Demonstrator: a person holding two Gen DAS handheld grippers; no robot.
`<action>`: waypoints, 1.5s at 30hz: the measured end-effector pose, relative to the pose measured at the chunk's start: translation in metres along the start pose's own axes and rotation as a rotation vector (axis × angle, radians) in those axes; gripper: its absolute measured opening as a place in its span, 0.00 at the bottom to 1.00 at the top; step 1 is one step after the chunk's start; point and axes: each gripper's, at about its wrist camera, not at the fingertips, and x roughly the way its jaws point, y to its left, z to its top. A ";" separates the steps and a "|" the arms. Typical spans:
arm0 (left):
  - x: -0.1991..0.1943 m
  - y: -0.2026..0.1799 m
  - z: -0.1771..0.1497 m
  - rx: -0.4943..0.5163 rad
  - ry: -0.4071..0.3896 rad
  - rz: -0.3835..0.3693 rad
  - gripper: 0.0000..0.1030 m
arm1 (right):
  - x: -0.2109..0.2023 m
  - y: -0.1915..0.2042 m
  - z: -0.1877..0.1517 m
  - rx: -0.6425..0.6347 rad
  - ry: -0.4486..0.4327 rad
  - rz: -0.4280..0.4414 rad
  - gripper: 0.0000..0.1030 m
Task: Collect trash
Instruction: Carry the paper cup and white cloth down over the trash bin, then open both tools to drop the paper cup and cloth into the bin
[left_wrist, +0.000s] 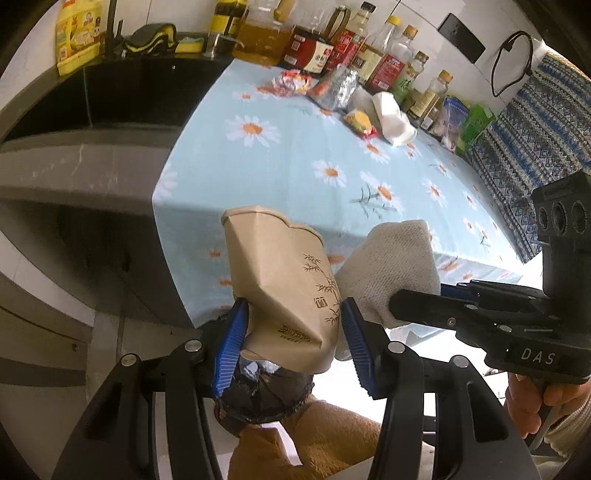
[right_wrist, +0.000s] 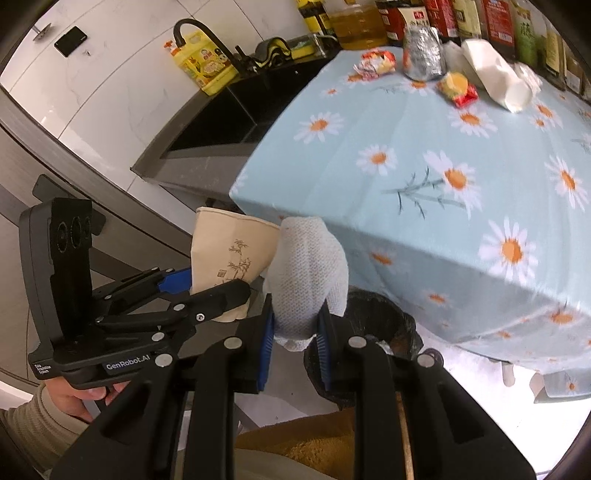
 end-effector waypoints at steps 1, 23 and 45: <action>0.002 0.001 -0.004 -0.002 0.008 0.001 0.49 | 0.003 -0.001 -0.003 0.003 0.007 -0.004 0.22; 0.095 0.033 -0.091 -0.108 0.297 -0.003 0.49 | 0.082 -0.064 -0.063 0.133 0.212 -0.090 0.22; 0.117 0.039 -0.090 -0.154 0.352 0.031 0.73 | 0.064 -0.087 -0.057 0.254 0.186 -0.073 0.46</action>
